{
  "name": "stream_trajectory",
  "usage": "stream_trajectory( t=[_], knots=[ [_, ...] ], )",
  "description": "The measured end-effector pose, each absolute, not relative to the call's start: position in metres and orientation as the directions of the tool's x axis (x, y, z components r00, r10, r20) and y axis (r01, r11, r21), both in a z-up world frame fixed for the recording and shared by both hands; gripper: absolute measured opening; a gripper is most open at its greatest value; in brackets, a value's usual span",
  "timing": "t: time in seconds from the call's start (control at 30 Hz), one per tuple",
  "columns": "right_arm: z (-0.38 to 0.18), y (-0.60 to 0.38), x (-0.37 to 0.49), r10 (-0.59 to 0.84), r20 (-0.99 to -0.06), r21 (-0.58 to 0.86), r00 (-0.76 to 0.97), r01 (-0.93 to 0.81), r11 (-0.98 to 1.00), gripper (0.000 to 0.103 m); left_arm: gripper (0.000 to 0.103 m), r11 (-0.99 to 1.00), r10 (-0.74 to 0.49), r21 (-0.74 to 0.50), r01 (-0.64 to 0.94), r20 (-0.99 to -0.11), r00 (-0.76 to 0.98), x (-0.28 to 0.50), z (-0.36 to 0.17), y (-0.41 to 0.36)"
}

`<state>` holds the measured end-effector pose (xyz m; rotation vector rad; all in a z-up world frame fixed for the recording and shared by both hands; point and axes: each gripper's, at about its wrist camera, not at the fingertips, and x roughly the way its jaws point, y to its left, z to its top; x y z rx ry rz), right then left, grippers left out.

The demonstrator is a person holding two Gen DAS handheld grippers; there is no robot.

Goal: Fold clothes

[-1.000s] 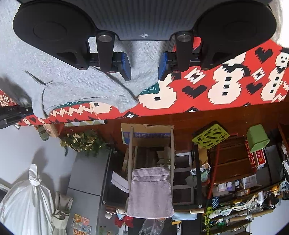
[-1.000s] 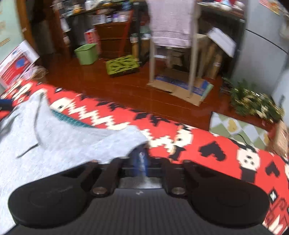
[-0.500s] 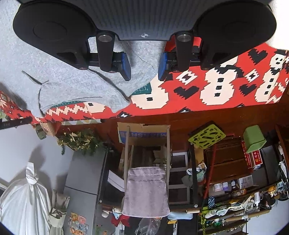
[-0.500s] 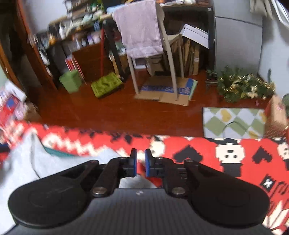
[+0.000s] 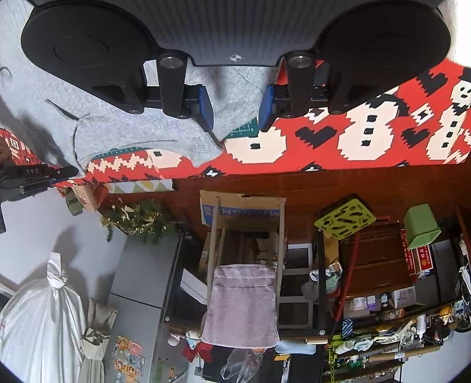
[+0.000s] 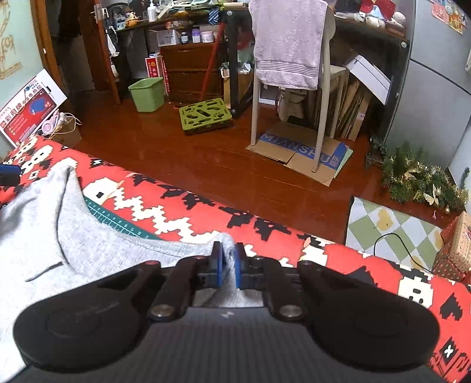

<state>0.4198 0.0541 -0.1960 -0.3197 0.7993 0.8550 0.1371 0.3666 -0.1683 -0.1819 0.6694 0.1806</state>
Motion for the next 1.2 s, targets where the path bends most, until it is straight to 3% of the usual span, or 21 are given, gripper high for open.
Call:
stream_trajectory(
  t=[0.1, 0.4, 0.43, 0.47, 0.5, 0.67, 0.73, 0.8, 0.9, 0.97, 1.17, 1.2],
  knots=[
    [-0.197, 0.051, 0.424, 0.557, -0.73, 0.085, 0.397, -0.756, 0.649, 0.016, 0.034, 0.969, 0.082, -0.131, -0.209, -0.628, 0.774, 0.146, -0.17, 0.368],
    [-0.194, 0.033, 0.43, 0.586, -0.722, 0.16, 0.368, -0.735, 0.659, 0.017, 0.034, 0.974, -0.06, -0.2, -0.107, -0.684, 0.727, 0.199, -0.189, 0.375],
    [-0.195, 0.033, 0.429, 0.586, -0.721, 0.159, 0.371, -0.735, 0.66, 0.017, 0.032, 0.973, -0.072, -0.207, -0.102, -0.692, 0.718, 0.204, -0.193, 0.375],
    [-0.196, 0.033, 0.429, 0.586, -0.717, 0.158, 0.377, -0.731, 0.664, 0.016, 0.014, 0.973, -0.083, -0.213, -0.094, -0.694, 0.715, 0.207, -0.196, 0.375],
    [-0.197, 0.033, 0.428, 0.587, -0.713, 0.157, 0.384, -0.728, 0.668, 0.013, 0.006, 0.975, -0.084, -0.207, -0.083, -0.685, 0.724, 0.208, -0.197, 0.373],
    [-0.203, 0.032, 0.428, 0.593, -0.697, 0.18, 0.404, -0.701, 0.69, 0.01, 0.005, 0.958, -0.032, -0.235, -0.166, -0.659, 0.751, 0.209, -0.2, 0.374],
    [-0.201, 0.026, 0.429, 0.601, -0.685, 0.209, 0.413, -0.679, 0.704, 0.017, 0.009, 0.943, -0.008, -0.254, -0.213, -0.659, 0.752, 0.206, -0.202, 0.373],
    [-0.196, 0.019, 0.429, 0.607, -0.671, 0.236, 0.426, -0.653, 0.719, 0.019, 0.03, 0.934, 0.022, -0.256, -0.249, -0.653, 0.757, 0.201, -0.198, 0.372],
    [-0.176, 0.005, 0.42, 0.616, -0.646, 0.251, 0.451, -0.637, 0.729, 0.028, 0.046, 0.926, 0.059, -0.253, -0.28, -0.635, 0.77, 0.19, -0.184, 0.371],
    [-0.158, -0.005, 0.407, 0.625, -0.628, 0.249, 0.463, -0.642, 0.726, 0.032, 0.053, 0.922, 0.079, -0.253, -0.292, -0.615, 0.784, 0.18, -0.172, 0.371],
    [-0.111, -0.031, 0.339, 0.636, -0.597, 0.215, 0.489, -0.665, 0.715, 0.052, 0.062, 0.915, 0.07, -0.282, -0.287, -0.591, 0.803, 0.128, -0.133, 0.351],
    [-0.106, -0.034, 0.323, 0.633, -0.595, 0.205, 0.496, -0.668, 0.716, 0.062, 0.062, 0.918, 0.064, -0.28, -0.279, -0.592, 0.803, 0.118, -0.128, 0.344]
  ],
)
